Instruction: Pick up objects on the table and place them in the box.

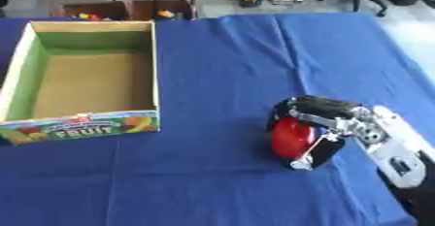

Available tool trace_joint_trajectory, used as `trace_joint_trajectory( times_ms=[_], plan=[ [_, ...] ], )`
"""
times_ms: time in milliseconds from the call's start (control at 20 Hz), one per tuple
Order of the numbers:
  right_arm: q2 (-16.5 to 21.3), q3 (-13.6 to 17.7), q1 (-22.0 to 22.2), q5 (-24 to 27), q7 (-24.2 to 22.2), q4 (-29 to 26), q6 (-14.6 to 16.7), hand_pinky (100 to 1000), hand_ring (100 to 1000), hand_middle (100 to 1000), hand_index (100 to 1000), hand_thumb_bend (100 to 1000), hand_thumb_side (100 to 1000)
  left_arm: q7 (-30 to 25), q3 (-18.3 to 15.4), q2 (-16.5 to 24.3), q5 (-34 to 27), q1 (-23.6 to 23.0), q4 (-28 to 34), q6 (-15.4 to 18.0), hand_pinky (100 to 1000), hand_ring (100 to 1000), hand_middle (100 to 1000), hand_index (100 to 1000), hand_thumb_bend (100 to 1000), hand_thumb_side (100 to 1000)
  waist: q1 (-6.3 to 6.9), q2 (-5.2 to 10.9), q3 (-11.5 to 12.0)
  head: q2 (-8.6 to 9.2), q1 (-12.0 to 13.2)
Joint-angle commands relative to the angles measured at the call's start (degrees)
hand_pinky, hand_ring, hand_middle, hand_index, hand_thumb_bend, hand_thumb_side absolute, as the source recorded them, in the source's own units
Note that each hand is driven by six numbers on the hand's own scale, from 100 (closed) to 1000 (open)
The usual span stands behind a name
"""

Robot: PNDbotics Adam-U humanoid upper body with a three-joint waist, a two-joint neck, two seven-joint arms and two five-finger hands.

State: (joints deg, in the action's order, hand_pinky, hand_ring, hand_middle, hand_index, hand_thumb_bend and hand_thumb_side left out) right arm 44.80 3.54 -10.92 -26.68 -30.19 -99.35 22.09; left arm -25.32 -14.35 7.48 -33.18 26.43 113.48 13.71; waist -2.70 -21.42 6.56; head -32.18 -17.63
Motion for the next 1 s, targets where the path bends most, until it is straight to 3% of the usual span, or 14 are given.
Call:
trace_joint_trajectory(
  times_ms=[50,550,1000],
  plan=[
    [3.21,1.08,-0.41,2.51,1.95,-2.14,0.0,225,448,455,630,100,100,-0.01,-0.05,0.56,0.07,0.91,1.11,-0.17,712,690,760,907,100,942,-0.12,1.08,-0.08,0.41,-0.26],
    [5.73,2.14,-0.87,7.84,4.25,-5.79,-0.6,221,429,424,615,100,116,0.1,0.18,0.8,0.03,0.96,1.11,-0.36,714,691,760,906,100,939,-0.62,1.5,-0.04,0.3,-0.38],
    [10.77,1.66,-6.71,15.62,7.29,-7.94,-1.13,216,416,405,614,100,139,-0.29,0.76,1.02,-0.31,0.85,1.11,-0.56,714,691,761,907,100,938,-1.8,2.06,2.75,1.16,-2.34]
  ],
)
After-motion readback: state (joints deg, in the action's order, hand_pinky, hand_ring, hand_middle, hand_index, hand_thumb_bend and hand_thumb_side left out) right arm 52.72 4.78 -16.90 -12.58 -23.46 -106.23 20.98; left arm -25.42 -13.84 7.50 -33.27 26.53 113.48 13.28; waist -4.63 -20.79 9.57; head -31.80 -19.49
